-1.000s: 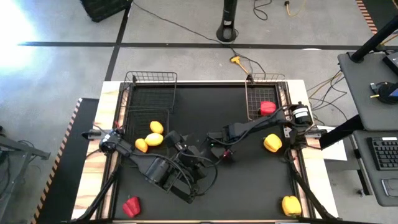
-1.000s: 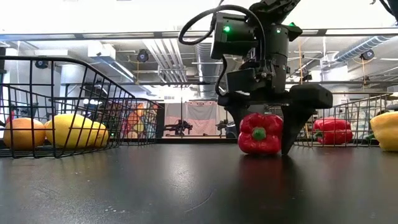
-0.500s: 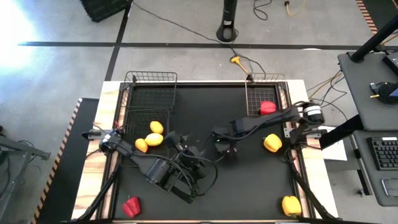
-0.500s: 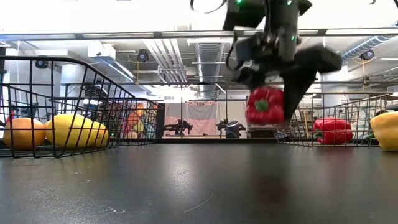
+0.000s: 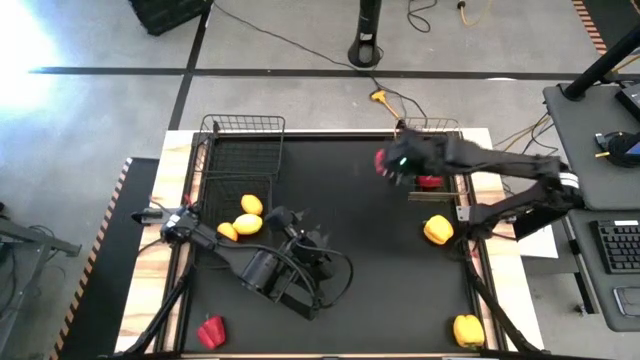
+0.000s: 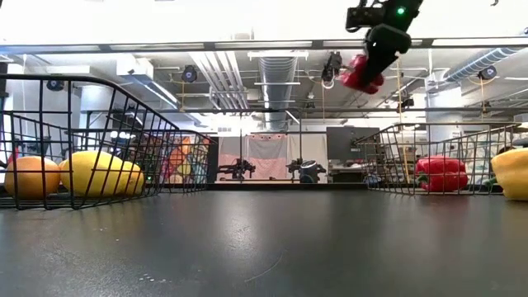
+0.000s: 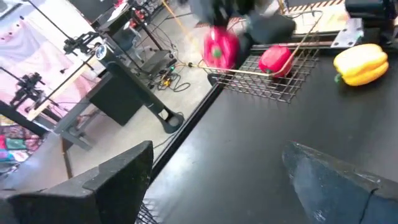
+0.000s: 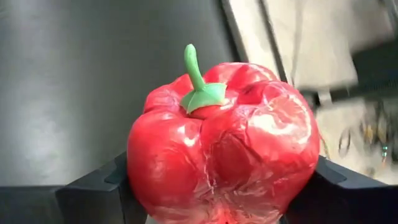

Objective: Sort produce into baskets
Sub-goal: Put the top red bell pepper into the gold wire basket

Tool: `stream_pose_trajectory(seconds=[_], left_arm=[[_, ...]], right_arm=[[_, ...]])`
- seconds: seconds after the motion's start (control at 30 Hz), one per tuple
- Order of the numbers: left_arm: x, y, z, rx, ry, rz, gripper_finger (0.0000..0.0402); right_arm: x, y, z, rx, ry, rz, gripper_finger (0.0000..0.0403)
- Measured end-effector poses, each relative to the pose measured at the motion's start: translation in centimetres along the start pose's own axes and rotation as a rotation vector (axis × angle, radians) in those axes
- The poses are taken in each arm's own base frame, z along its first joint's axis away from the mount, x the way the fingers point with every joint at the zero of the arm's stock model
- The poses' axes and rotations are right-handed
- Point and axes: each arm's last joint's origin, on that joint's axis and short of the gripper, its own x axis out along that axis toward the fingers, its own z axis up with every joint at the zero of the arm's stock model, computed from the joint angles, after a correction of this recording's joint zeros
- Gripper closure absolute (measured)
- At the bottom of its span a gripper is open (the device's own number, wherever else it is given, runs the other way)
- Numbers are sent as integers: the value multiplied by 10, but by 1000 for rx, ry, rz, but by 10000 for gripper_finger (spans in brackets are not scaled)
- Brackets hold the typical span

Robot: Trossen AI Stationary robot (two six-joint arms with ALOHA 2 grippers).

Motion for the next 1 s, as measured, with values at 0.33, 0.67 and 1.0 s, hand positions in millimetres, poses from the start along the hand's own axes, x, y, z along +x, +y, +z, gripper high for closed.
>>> stream_pose_trajectory(seconds=[0.33,0.67,1.0], left_arm=[[53,-27,-2,-101,141,-109,62],[111,-78,-3,-53,65,-681,62],[107,-62,-2,-6,85,-592,62]], right_arm=[[-14,-69,-46,422,127,-165,141],[16,-84,-68,510,283,-200,143],[69,-61,-104,521,400,-102,143]])
